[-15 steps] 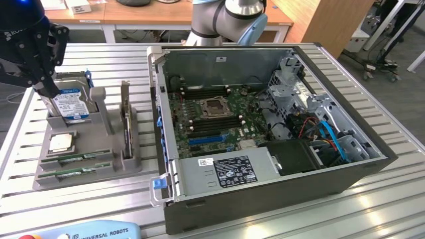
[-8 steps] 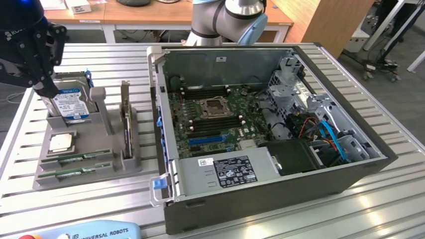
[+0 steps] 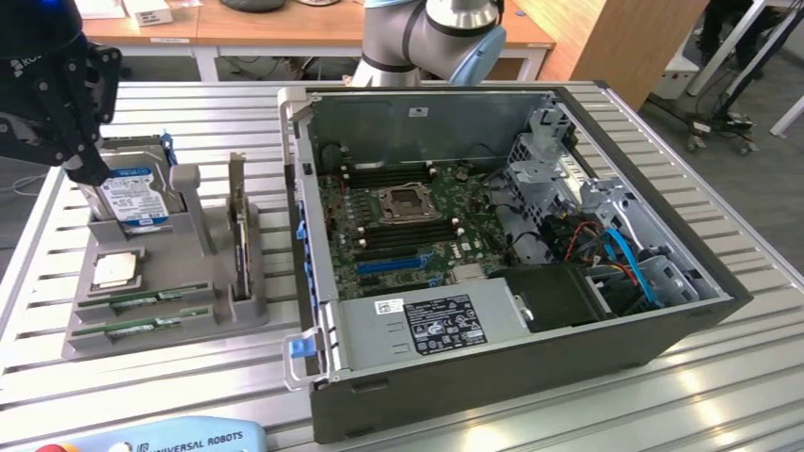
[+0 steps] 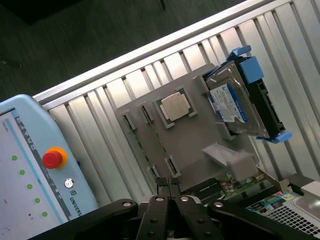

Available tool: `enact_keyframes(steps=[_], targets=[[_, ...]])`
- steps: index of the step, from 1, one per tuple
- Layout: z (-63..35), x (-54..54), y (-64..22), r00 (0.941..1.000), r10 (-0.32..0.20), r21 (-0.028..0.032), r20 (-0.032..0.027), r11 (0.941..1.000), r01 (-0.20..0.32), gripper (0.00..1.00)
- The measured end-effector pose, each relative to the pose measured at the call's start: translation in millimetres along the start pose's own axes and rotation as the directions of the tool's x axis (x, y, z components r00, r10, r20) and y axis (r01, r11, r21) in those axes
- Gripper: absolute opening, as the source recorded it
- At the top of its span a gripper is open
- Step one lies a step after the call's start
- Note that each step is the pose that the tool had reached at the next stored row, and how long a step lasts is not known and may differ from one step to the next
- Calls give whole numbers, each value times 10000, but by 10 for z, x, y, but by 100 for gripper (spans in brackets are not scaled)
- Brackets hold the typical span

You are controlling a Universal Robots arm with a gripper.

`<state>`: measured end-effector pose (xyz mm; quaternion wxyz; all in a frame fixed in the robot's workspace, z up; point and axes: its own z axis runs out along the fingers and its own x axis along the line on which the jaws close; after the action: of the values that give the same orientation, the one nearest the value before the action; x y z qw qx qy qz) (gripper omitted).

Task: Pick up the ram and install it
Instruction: 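Pick up the ram and move it above insertion slot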

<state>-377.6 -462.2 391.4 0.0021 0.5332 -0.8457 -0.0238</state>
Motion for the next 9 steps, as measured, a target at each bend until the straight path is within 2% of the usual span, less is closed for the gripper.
enact_keyframes(steps=[9], targets=[[-1,0,0,9963,-861,-21,-37,9963,861,10]])
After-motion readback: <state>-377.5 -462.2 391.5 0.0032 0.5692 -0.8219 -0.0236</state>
